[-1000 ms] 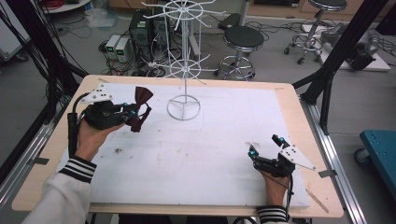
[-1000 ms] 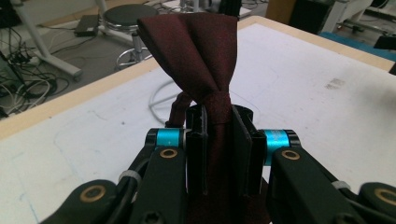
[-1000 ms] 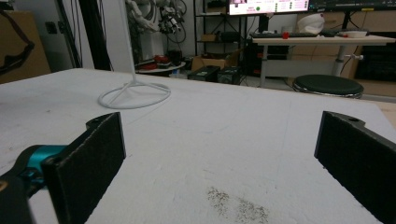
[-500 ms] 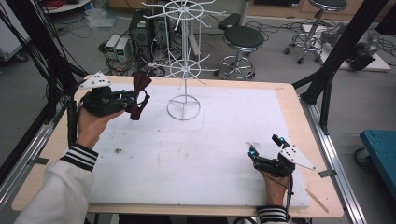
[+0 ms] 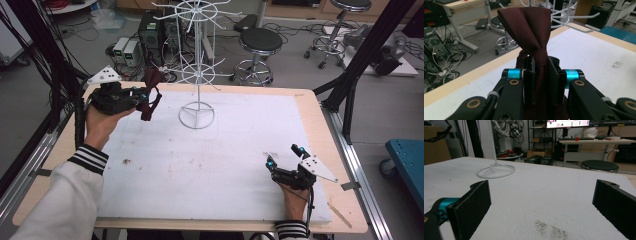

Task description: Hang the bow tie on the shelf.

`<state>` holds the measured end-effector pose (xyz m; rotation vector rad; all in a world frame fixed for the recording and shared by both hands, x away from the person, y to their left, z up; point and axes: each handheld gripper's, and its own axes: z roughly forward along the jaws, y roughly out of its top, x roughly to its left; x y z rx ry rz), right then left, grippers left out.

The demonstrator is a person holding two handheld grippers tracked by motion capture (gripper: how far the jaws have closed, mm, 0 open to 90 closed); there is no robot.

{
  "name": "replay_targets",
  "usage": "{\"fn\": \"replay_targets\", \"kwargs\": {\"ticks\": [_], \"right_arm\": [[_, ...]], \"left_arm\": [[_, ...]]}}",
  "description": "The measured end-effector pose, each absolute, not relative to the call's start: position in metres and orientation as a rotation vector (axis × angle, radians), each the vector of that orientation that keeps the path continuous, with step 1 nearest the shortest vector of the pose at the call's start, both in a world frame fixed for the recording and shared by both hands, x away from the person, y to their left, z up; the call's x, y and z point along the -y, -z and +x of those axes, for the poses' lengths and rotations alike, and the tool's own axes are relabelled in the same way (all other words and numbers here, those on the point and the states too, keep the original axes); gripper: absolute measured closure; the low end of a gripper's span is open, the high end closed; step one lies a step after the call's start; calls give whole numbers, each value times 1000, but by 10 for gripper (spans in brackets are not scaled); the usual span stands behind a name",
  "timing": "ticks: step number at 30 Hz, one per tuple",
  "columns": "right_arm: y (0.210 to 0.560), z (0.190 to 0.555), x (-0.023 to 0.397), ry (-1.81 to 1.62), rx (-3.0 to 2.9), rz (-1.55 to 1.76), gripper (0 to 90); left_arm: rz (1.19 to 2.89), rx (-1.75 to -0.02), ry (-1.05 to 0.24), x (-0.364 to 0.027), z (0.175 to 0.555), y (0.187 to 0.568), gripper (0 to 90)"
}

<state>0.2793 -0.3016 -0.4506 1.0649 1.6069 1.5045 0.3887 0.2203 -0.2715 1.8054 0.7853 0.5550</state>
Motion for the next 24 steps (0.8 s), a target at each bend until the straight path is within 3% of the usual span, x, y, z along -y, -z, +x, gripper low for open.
{"fn": "replay_targets", "kwargs": {"ticks": [24], "right_arm": [[451,279,302,-1506,-1607,1064,12]], "left_arm": [[1837,-740,-569,-186,407,254,764]]}}
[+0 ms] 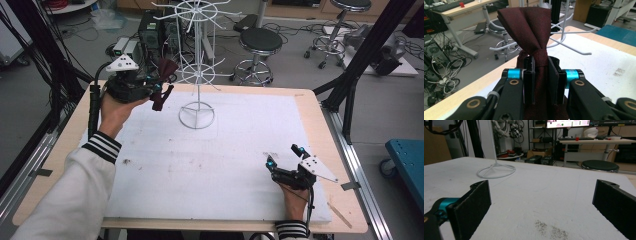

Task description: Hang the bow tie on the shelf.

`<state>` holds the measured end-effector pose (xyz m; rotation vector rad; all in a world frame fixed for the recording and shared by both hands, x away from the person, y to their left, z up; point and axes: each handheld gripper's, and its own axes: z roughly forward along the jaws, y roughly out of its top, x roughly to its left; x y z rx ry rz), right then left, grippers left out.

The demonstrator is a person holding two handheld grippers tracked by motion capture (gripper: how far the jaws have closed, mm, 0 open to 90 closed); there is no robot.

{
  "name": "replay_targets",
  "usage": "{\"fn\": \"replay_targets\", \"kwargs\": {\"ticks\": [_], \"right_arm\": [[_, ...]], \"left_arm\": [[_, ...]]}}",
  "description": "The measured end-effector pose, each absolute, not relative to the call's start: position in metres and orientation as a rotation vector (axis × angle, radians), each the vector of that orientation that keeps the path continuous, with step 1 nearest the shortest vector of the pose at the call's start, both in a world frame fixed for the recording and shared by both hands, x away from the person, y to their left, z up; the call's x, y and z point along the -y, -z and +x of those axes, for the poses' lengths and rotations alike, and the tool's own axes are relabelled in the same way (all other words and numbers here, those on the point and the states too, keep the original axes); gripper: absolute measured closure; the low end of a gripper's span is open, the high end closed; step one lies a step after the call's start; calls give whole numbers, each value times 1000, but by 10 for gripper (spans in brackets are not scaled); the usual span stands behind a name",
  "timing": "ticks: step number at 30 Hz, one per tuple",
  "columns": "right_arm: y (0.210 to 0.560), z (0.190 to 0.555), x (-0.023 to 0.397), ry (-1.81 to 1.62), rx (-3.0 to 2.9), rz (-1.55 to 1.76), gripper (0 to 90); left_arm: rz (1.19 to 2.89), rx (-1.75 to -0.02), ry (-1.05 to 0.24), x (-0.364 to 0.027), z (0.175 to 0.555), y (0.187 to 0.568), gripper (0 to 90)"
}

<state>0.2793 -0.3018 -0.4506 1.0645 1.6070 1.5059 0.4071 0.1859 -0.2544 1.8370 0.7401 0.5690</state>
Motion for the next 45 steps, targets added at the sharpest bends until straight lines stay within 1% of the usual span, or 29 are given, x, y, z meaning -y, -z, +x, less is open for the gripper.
{"fn": "replay_targets", "kwargs": {"ticks": [19,35,41,45], "right_arm": [[451,279,302,-1509,-1608,1065,12],[451,280,303,-1510,-1604,1059,12],[451,280,303,-1510,-1604,1057,12],[451,280,303,-1509,-1604,1056,12]], "left_arm": [[1875,-719,-544,-157,414,257,763],[1938,-708,-563,-143,415,263,759],[1955,-704,-561,-140,414,264,748],[1957,-699,-553,-140,414,265,723]]}}
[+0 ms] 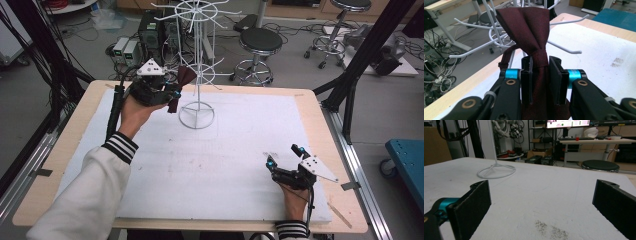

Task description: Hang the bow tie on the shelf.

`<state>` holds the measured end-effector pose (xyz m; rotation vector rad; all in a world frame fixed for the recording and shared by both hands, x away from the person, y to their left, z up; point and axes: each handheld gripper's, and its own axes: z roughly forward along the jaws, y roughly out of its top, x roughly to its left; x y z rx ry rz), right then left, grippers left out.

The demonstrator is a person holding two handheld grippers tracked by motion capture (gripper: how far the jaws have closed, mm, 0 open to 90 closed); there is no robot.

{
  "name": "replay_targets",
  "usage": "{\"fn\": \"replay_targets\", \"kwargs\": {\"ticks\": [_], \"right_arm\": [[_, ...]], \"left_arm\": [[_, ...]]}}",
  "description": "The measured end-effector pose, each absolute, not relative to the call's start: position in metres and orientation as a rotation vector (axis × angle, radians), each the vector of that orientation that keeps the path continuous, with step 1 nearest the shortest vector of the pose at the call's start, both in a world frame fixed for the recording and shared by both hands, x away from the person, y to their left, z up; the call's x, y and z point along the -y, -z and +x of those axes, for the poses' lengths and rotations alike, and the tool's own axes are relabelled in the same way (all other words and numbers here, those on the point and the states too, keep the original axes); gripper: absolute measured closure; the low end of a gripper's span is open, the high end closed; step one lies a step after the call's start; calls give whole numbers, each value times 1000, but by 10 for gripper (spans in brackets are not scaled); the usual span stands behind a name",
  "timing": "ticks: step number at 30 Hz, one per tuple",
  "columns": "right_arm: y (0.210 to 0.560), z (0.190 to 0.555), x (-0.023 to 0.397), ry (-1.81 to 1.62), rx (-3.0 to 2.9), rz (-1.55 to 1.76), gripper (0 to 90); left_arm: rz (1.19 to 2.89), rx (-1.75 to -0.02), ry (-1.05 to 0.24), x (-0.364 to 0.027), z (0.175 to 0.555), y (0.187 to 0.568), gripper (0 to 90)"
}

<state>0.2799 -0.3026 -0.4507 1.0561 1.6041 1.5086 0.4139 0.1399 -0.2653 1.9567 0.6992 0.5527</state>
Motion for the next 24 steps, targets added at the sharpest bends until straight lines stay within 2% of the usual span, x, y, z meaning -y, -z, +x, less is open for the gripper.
{"fn": "replay_targets", "kwargs": {"ticks": [11,15,19,22,24], "right_arm": [[451,280,302,-1508,-1605,1060,12],[451,280,302,-1509,-1606,1061,12],[451,279,302,-1509,-1608,1064,12],[451,280,302,-1501,-1609,1054,12],[451,279,300,-1497,-1615,1057,12]], "left_arm": [[1949,-683,-556,-140,410,264,594],[1899,-660,-585,-143,406,262,436],[1852,-586,-602,-147,400,261,204],[1788,-547,-586,-153,393,261,87],[1767,-505,-576,-159,386,265,56]]}}
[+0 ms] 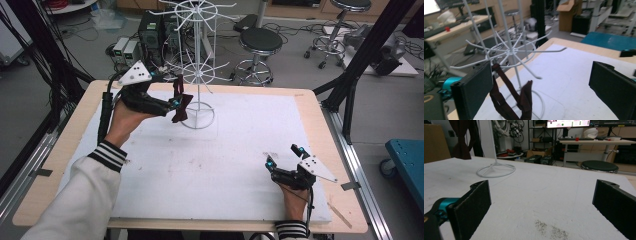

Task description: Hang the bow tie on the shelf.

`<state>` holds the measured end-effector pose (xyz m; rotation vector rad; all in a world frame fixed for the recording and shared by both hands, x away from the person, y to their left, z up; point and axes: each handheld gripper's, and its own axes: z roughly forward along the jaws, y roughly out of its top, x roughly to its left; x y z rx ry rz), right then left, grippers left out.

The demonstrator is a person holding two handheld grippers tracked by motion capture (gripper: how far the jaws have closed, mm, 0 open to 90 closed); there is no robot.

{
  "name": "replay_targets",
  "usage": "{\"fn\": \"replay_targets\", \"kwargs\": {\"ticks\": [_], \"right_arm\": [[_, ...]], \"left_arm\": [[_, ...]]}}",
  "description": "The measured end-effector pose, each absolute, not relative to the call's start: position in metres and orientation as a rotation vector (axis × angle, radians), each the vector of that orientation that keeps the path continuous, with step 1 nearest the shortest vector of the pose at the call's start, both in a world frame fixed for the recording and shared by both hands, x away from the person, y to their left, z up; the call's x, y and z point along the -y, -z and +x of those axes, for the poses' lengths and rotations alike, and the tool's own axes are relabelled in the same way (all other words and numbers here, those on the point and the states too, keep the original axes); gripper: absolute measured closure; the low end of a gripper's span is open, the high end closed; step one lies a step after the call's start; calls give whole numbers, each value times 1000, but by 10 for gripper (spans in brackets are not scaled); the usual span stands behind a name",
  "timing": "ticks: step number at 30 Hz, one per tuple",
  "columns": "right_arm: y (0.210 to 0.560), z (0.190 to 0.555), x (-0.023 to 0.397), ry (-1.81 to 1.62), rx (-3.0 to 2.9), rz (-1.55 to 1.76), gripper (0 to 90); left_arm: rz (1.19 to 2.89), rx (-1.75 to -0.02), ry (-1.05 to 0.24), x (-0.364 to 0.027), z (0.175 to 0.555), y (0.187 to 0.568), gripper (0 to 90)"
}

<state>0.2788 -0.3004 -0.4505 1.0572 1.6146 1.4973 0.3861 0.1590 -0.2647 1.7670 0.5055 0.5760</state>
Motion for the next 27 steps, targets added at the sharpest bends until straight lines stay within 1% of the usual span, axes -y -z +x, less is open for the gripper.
{"fn": "replay_targets", "kwargs": {"ticks": [3,10,15,22,27], "right_arm": [[451,279,300,-1495,-1614,1056,12],[451,279,302,-1504,-1608,1064,12],[451,279,302,-1508,-1604,1064,12],[451,279,303,-1507,-1602,1064,12],[451,279,302,-1499,-1608,1062,12]], "left_arm": [[1757,-491,-585,-172,377,273,17],[1718,-480,-603,-210,357,293,17],[1673,-481,-659,-239,336,312,17],[1605,-529,-693,-281,314,354,17],[1579,-592,-670,-298,306,388,17]]}}
